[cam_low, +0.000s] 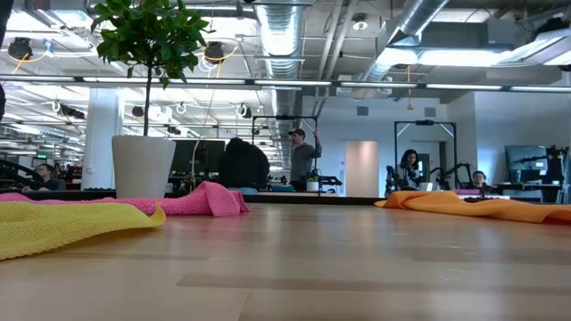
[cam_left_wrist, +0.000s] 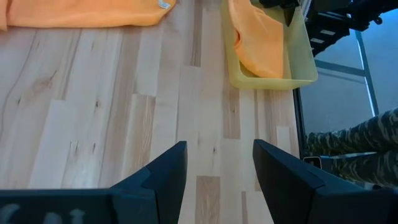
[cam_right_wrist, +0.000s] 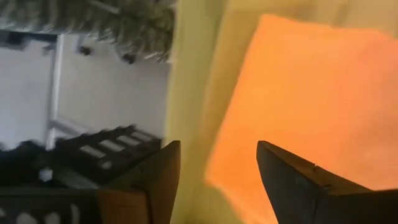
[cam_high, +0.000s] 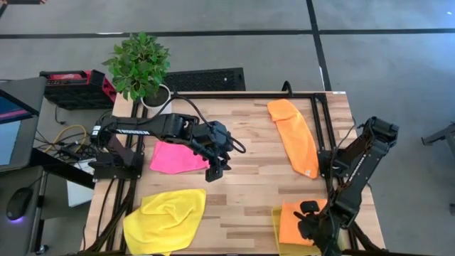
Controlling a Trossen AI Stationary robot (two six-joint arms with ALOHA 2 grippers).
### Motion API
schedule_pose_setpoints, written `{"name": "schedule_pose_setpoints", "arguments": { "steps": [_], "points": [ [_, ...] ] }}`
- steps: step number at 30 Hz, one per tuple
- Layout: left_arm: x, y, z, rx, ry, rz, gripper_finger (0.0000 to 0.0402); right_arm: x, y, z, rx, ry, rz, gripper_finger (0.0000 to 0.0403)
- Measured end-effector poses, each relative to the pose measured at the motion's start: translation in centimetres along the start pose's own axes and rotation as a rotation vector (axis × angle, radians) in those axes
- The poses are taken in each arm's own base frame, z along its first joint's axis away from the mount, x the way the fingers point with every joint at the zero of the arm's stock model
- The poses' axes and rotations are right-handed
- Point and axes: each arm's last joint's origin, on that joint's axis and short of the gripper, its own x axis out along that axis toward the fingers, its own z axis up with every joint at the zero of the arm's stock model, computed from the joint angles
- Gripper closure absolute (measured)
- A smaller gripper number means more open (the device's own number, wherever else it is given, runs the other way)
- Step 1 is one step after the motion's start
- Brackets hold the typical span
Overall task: Fold microfiber towels
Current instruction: Fold the pink microfiber cloth
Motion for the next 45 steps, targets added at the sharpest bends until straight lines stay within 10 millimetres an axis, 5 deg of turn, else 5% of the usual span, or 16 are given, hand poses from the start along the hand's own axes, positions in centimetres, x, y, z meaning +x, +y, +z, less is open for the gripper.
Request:
{"name": "schedule_pose_setpoints", "arguments": {
  "steps": [18, 31, 45],
  "points": [
    [0.0, 0.0, 0.0, 0.0, 0.001, 0.001, 0.0226, 3.1, -5.1, -1.1, 0.105, -0.068, -0.195, 0.018],
    [0.0, 0.0, -0.1, 0.023, 0.007, 0.002, 0.0226, 3.3, -5.6, -0.4, 0.141, -0.111, -0.142, 0.0181],
    [-0.1, -0.4, -2.1, -0.072, 0.153, 0.161, 0.0226, -5.2, -6.0, 1.4, 0.266, -0.317, -0.146, 0.0181]
  ]
}}
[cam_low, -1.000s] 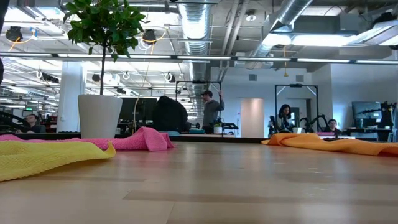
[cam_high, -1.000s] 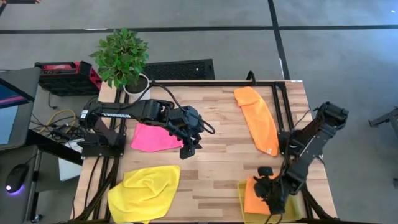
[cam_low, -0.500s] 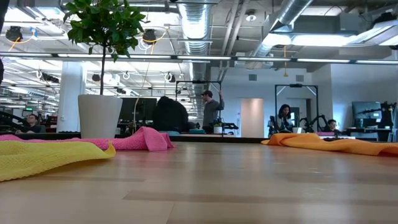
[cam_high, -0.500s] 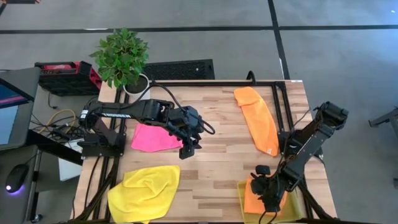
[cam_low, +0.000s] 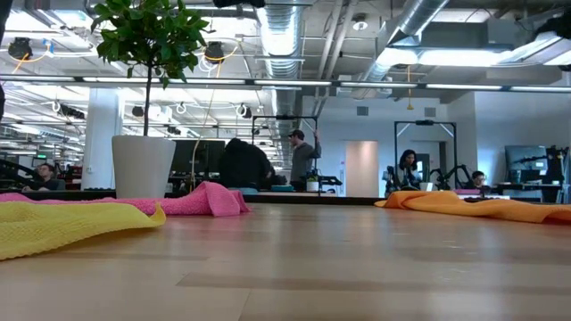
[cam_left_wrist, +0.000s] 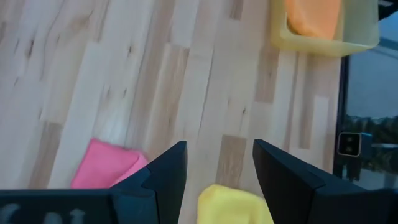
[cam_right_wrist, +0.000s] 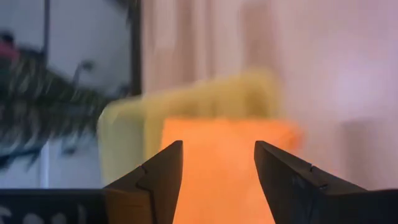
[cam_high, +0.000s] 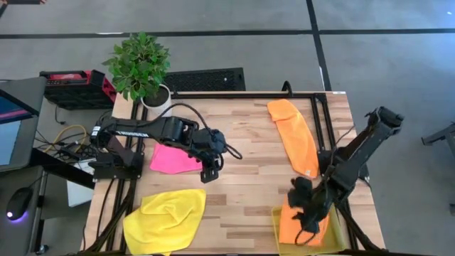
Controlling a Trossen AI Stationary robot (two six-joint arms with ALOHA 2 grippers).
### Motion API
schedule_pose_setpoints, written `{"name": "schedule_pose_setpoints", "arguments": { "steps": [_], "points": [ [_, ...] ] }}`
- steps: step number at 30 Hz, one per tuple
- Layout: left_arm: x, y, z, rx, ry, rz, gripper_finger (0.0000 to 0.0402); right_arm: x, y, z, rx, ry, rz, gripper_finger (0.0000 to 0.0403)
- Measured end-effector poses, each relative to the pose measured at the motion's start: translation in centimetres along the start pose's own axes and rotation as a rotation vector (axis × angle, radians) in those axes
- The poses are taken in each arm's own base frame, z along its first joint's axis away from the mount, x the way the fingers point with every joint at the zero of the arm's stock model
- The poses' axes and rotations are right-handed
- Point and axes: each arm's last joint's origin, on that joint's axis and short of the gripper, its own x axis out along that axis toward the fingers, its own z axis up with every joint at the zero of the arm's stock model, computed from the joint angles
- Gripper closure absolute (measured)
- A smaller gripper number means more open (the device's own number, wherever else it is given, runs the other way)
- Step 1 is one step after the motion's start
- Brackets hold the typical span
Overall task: Fold microfiber towels
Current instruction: Fold the pink microfiber cloth
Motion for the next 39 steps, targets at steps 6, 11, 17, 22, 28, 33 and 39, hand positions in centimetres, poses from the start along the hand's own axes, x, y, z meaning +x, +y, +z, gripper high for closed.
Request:
{"name": "schedule_pose_setpoints", "arguments": {
  "steps": [6, 11, 17, 22, 28, 33, 39],
  "points": [
    [-1.5, -0.6, -1.8, -0.028, 0.057, 0.091, 0.0226, -2.9, -2.3, 3.1, -0.025, -0.282, -0.083, 0.0182],
    [-4.3, -0.6, -3.9, -0.103, 0.071, 0.188, 0.0226, -3.6, -4.3, 5.8, -0.042, -0.403, -0.111, 0.0181],
    [-7.5, -0.6, -5.9, -0.189, 0.006, 0.21, 0.0226, -3.1, -6.7, 9.3, -0.111, -0.521, -0.134, 0.0182],
    [-8.3, 0.0, -7.7, -0.265, -0.012, 0.234, 0.0226, -1.4, -8.8, 12.5, -0.17, -0.589, -0.095, 0.0182],
    [-8.0, 1.3, -9.9, -0.424, -0.022, 0.287, 0.0226, 1.7, -11.8, 16.0, -0.278, -0.594, -0.173, 0.0182],
    [-7.3, 1.8, -11.1, -0.532, -0.017, 0.307, 0.0226, 4.3, -13.7, 19.2, -0.351, -0.565, -0.251, 0.0182],
    [-6.8, 1.8, -11.1, -0.598, -0.021, 0.301, 0.0226, 8.9, -14.9, 21.9, -0.467, -0.476, -0.304, 0.0182]
  ]
}}
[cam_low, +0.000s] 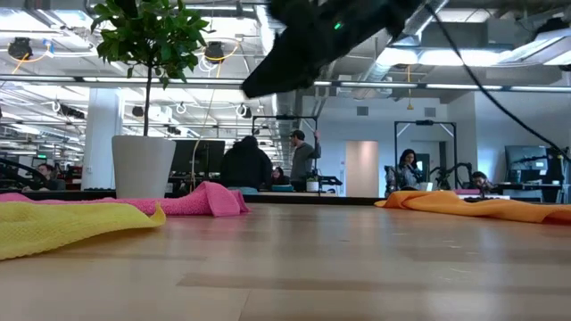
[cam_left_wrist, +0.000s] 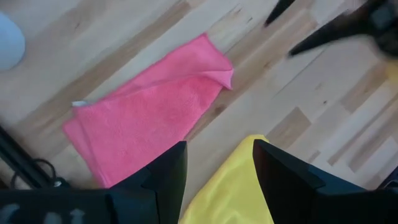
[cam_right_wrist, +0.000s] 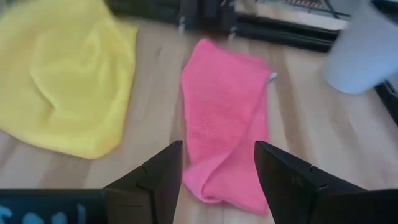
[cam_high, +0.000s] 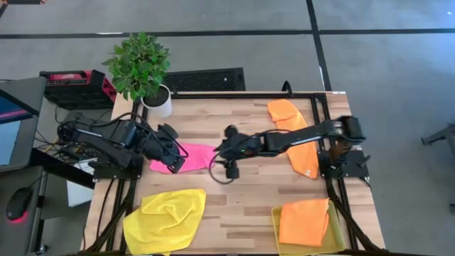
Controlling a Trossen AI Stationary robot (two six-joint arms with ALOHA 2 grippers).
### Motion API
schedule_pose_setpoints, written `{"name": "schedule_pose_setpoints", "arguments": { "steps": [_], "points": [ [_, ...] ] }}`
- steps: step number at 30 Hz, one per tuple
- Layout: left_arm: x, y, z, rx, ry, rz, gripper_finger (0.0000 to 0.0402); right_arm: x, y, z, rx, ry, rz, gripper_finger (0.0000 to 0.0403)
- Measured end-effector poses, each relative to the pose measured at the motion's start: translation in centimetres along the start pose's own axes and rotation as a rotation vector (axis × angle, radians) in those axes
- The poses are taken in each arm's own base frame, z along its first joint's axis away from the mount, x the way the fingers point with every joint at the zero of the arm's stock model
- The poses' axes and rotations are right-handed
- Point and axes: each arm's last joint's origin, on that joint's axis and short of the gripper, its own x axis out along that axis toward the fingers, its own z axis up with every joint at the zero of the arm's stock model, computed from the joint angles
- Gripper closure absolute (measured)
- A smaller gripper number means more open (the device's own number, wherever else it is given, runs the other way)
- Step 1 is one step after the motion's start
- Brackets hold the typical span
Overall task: Fold microfiber towels
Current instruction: Fold the pink microfiber cloth
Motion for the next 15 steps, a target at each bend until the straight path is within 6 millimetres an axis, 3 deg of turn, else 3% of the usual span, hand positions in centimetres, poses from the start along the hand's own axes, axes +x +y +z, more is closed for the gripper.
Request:
{"name": "schedule_pose_setpoints", "arguments": {
  "steps": [5, 15],
  "points": [
    [0.1, -0.1, 0.0, -0.034, -0.005, -0.009, 0.0226, 4.0, 0.7, -0.5, 0.024, 0.046, 0.018, 0.0182],
    [0.1, -0.3, 0.1, -0.069, -0.023, -0.021, 0.0226, 8.1, -0.5, -1.0, 0.196, 0.083, -0.064, 0.0182]
  ]
}}
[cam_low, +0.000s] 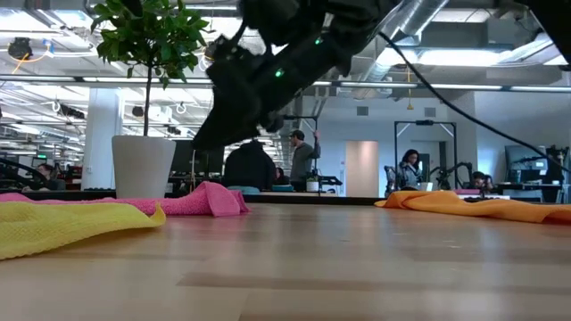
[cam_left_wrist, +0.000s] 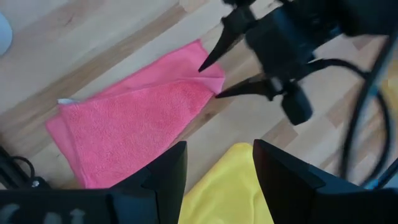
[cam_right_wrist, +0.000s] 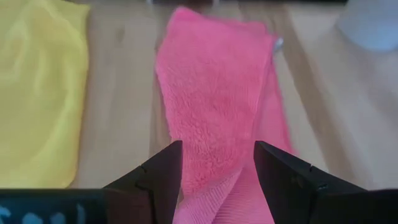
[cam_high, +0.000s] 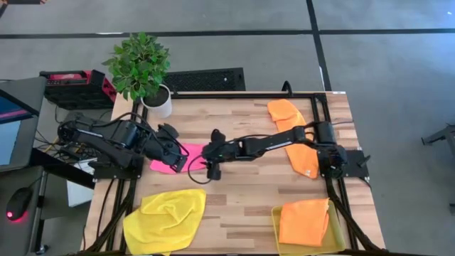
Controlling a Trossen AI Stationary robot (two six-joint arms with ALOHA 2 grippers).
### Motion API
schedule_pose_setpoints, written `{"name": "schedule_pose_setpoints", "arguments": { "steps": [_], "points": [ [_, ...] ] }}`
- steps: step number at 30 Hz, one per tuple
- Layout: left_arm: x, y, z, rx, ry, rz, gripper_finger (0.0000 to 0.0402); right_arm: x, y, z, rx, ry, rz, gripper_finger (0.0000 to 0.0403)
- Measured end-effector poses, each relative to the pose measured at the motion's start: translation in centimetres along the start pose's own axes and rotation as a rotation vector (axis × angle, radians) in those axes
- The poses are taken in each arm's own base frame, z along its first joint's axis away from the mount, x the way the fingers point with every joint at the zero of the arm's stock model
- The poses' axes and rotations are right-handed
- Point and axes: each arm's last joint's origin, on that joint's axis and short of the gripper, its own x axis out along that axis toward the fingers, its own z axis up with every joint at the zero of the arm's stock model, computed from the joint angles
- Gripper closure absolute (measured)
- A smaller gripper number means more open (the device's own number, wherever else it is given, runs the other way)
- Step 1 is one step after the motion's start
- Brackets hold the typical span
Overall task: Fold microfiber towels
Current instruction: Fold the pink microfiber cloth
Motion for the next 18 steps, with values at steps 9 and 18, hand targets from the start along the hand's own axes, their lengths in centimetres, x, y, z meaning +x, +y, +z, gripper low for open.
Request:
{"name": "schedule_pose_setpoints", "arguments": {
  "steps": [9, 18],
  "points": [
    [0.0, -0.2, 0.1, -0.005, -0.016, -0.015, 0.0226, 1.3, 0.2, -1.7, 0.035, 0.107, -0.025, 0.0182],
    [0.0, -0.1, 0.1, -0.003, -0.031, -0.008, 0.0226, 1.2, 0.7, -1.9, 0.044, 0.127, -0.042, 0.0182]
  ]
}}
